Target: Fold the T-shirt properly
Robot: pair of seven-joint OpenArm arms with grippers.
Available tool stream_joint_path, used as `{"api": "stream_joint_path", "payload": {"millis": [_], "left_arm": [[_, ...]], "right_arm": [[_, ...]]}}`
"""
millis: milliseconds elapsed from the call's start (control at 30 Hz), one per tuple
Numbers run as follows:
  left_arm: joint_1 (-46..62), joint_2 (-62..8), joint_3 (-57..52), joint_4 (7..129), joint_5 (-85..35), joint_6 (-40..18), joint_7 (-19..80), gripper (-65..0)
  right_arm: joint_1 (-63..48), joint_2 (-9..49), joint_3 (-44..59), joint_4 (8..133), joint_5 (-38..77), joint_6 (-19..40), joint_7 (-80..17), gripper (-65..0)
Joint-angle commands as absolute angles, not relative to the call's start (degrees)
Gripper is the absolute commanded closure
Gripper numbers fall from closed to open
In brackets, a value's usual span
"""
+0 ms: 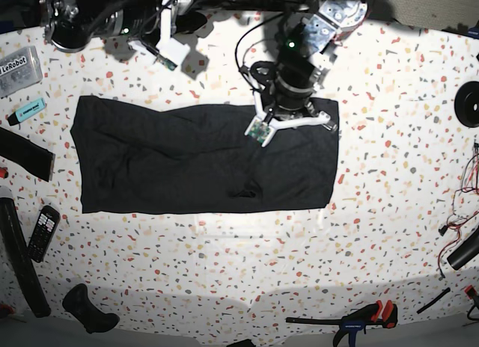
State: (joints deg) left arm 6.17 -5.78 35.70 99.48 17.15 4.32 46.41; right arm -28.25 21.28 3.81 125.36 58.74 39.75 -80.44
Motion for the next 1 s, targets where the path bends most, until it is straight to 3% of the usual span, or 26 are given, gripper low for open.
{"api": "stream_joint_path", "payload": {"millis": [0, 267, 433, 633, 967], "left_arm": [[5.6, -5.4, 35.7, 100.5, 18.0, 4.6, 45.4, 0.0], [5.6, -5.4, 35.7, 107.7, 17.2, 4.6, 50.8, 0.0], [5.6, -5.4, 35.7, 113.3, 9.3, 4.5, 51.0, 0.0], [6.1, -5.4, 35.7, 113.7, -2.8, 4.2, 50.5, 0.0], [6.7, -5.4, 35.7, 113.7, -3.5, 3.0, 46.8, 0.0]], "right_arm": [[-28.3, 21.6, 4.1, 126.4, 60.1, 40.0, -79.7, -32.9], [-28.3, 21.6, 4.1, 126.4, 60.0, 40.0, -78.0, -32.9], [-28.3, 21.6, 4.1, 126.4, 60.0, 40.0, -77.4, -32.9], [-28.3, 21.6, 4.1, 126.4, 60.0, 40.0, -77.4, -32.9], [-28.3, 21.6, 4.1, 126.4, 60.0, 40.0, -77.4, -32.9]]}}
